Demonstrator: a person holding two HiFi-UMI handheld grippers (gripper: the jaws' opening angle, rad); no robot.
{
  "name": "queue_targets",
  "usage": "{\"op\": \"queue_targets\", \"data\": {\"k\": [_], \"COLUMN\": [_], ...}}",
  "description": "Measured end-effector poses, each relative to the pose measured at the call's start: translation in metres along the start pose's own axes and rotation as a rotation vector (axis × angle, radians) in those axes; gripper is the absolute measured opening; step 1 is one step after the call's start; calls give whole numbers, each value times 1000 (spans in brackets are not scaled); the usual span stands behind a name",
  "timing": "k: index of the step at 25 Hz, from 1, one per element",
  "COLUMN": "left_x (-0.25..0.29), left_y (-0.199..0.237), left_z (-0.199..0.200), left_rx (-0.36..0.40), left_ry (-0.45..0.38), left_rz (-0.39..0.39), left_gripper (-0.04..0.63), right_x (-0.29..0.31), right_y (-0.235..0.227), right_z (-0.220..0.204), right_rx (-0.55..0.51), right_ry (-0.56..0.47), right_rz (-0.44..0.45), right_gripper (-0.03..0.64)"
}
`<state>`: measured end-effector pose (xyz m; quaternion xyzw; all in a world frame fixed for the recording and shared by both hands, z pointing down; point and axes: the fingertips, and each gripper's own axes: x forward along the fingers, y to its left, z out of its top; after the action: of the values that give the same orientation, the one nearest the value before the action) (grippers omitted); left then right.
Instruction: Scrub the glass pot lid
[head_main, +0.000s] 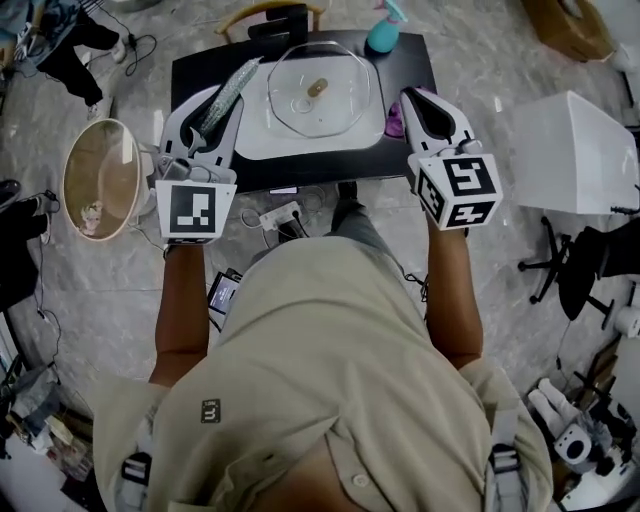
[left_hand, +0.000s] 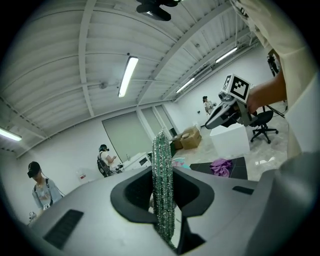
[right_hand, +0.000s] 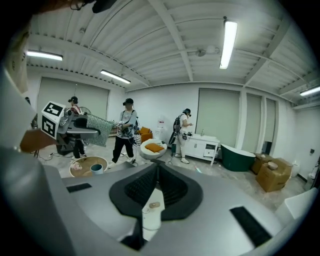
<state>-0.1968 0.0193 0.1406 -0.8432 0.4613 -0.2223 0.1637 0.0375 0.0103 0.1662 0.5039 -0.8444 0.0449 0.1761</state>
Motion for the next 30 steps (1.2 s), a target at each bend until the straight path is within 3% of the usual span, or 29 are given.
{"op": "queue_targets", "data": {"k": [10,17,22,30], "left_x": [75,136,173,232], "left_y": [17,12,14,-21], "left_z": [-34,-78,-114,-189], "left_rx": [-105,-144,-114,-142], "left_ry": [163,259,290,417], "left_rz": [99,119,140,112], "left_gripper": [89,88,87,87], "right_x": [110,172,197,210], "right_y": [-60,-83,-90,-107], "right_z": [9,-25,-42,-98], "right_rx": [-39,-46,-53,-24], "right_ry": [42,117,152,236], "right_rz": [165,254,296,313], "right_gripper": [28,28,28,28]}}
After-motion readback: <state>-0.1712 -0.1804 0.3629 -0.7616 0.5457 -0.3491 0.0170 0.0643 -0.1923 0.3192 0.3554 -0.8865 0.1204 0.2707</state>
